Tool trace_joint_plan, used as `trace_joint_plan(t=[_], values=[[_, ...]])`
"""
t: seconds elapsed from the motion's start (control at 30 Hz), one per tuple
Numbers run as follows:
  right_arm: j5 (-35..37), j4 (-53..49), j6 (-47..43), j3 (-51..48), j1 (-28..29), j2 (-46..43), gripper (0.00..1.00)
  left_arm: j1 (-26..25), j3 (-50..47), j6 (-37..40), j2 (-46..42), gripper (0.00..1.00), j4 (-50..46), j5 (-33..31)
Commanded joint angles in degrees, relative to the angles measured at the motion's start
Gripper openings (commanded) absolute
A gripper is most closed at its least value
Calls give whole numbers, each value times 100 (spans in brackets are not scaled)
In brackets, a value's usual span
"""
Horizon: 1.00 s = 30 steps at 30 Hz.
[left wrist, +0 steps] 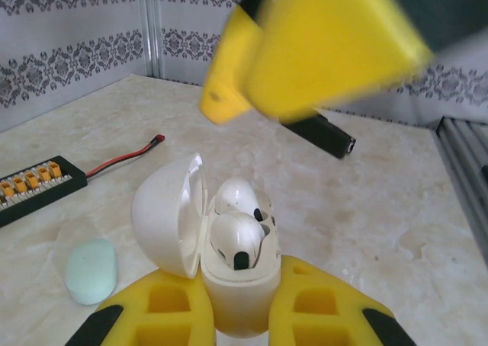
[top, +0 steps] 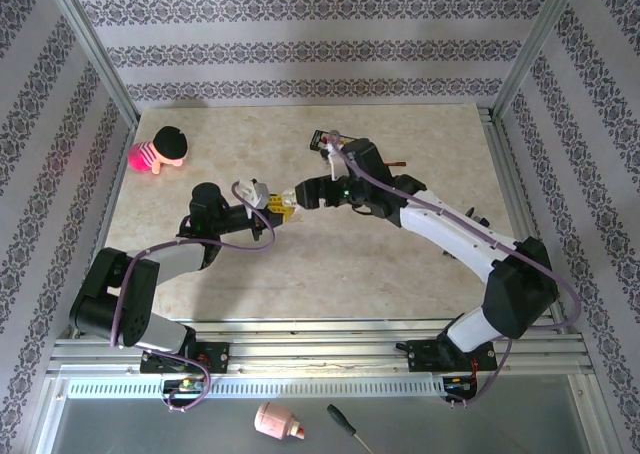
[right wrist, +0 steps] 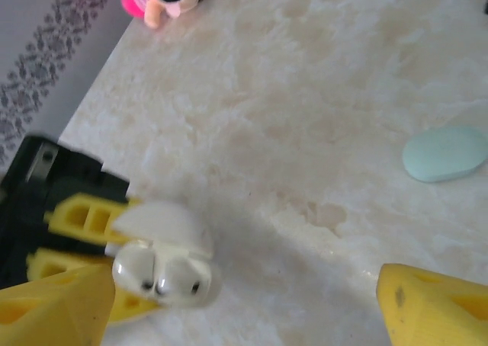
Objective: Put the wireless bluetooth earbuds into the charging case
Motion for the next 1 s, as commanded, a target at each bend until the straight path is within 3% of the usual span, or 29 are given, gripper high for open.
trace_joint_plan(t=[0.0, 0.23, 0.97], values=[[-365, 92, 461, 359, 0, 234, 89, -266, -18, 1178, -291, 0, -726, -277], [-458, 10, 588, 534, -26, 690, 89, -382, -115, 1453, -541, 0, -656, -582], [-528, -403, 159, 312, -39, 449, 89, -376, -210, 298, -439, 0, 419, -968]])
